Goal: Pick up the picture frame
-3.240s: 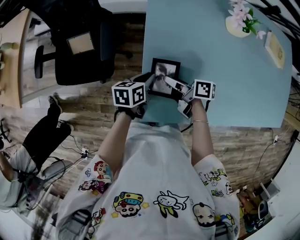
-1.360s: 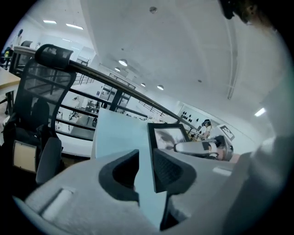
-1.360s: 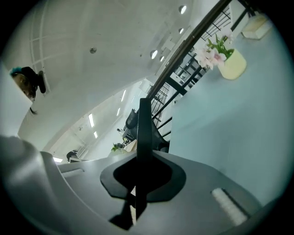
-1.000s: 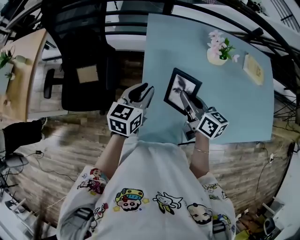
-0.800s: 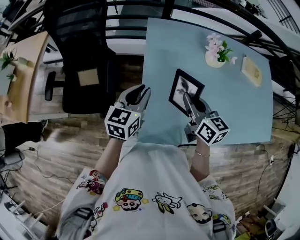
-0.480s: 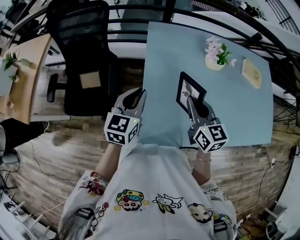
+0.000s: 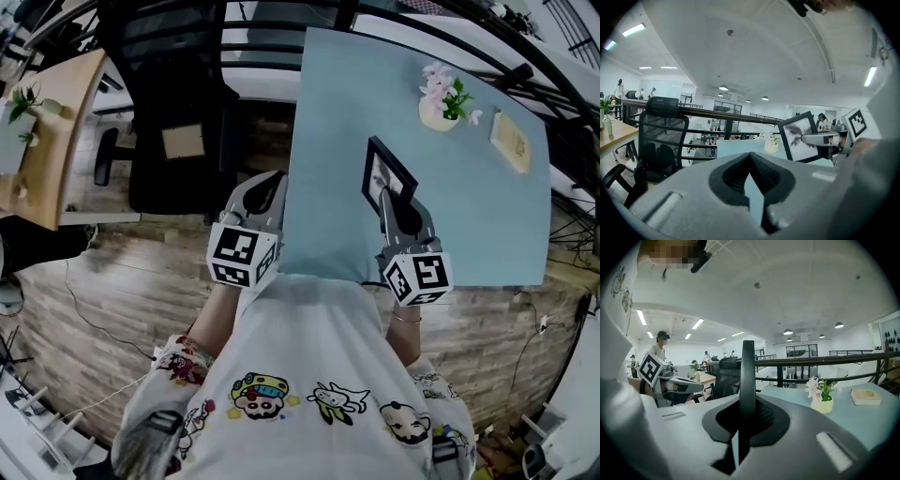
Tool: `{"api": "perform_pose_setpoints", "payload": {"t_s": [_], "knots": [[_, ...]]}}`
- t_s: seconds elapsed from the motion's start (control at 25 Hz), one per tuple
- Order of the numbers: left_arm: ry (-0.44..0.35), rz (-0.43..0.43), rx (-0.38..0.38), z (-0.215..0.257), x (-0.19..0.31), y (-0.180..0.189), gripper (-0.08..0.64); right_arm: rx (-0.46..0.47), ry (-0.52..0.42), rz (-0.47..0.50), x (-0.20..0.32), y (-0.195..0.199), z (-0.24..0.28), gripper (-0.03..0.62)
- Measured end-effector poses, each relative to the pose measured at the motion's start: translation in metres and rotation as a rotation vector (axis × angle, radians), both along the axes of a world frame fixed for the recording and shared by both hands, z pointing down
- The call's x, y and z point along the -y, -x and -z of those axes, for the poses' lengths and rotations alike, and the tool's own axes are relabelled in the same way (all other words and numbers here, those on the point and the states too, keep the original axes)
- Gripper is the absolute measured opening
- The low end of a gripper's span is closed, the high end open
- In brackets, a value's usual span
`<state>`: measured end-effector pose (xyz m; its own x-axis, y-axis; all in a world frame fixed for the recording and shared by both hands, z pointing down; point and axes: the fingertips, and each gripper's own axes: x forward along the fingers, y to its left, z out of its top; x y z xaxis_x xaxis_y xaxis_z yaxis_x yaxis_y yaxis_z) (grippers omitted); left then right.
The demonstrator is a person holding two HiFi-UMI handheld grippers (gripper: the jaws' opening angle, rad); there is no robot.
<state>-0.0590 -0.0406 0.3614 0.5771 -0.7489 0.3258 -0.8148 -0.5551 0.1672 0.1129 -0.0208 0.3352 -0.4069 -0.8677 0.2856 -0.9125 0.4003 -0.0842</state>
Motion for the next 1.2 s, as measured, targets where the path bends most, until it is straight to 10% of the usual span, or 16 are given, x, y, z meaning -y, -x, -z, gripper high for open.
{"api": "perform_pose_setpoints", "payload": {"t_s": [1.2], "knots": [[-0.006,0.032,0.028,-0.007,-0.011,0.013,-0.002,0.022,0.016,-0.017,-0.007,0.009,-0.013,0.021]]}}
